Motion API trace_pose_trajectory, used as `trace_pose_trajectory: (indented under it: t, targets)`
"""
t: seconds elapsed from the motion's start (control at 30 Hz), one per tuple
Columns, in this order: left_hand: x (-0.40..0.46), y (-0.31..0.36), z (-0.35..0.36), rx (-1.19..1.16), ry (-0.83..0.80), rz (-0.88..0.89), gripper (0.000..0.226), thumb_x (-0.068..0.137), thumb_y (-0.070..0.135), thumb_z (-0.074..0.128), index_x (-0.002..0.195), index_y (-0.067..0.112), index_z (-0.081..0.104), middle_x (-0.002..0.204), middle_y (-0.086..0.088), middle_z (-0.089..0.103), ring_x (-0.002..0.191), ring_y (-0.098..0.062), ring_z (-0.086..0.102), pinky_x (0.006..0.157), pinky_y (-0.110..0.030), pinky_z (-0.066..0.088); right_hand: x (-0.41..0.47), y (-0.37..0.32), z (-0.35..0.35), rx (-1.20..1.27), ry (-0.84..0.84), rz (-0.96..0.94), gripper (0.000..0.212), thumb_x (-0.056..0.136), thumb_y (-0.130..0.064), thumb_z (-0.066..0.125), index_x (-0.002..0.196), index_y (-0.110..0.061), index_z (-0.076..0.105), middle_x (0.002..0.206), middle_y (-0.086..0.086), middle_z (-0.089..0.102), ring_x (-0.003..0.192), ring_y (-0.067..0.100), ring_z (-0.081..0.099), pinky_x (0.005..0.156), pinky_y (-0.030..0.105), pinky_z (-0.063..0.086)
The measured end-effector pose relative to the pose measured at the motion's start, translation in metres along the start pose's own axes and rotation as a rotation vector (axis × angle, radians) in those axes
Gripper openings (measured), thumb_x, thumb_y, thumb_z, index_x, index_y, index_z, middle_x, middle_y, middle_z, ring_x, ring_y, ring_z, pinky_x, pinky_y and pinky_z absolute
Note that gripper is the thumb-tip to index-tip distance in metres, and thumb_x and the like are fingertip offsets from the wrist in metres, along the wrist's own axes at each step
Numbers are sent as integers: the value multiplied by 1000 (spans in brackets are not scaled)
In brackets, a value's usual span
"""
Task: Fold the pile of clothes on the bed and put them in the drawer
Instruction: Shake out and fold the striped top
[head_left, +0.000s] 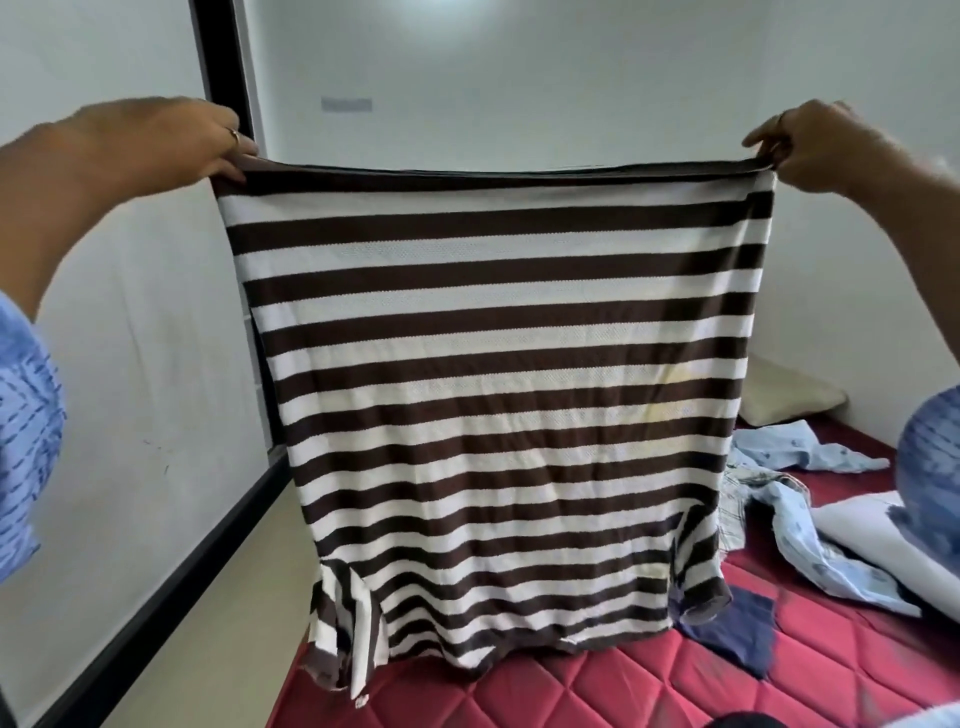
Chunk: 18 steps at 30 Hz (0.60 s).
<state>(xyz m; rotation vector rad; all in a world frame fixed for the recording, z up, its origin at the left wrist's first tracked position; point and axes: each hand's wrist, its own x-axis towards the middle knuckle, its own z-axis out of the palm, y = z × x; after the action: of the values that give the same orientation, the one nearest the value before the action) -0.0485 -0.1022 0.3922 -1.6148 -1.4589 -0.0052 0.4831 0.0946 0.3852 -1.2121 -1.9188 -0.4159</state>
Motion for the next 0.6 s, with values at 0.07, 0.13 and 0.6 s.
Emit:
trace_pose_trajectory:
  t: [0.07,0.13,0.6]
  targets:
    - [1,-30,-3,-29,-51,-118,6,77,-10,66,78,-5,68,63,6,35,73,-38,56,71,-44,45,-1,-1,0,-125,-46,-48,46,79,19,48,121,6,62,119,29,60,116,41,53,108,35,32]
    - [5,-58,20,64,-150,-109,15,69,-13,70,70,1,72,60,1,41,68,-35,53,68,-49,49,-2,1,-3,-219,-79,-102,45,77,21,50,118,8,63,117,32,59,114,44,53,105,41,32]
    - [-13,146,51,-840,-704,-315,27,90,43,60,93,16,65,94,0,69,86,-13,63,66,-26,46,-38,-66,33,-203,-285,-306,38,78,19,48,104,5,71,114,23,67,110,35,60,97,33,38]
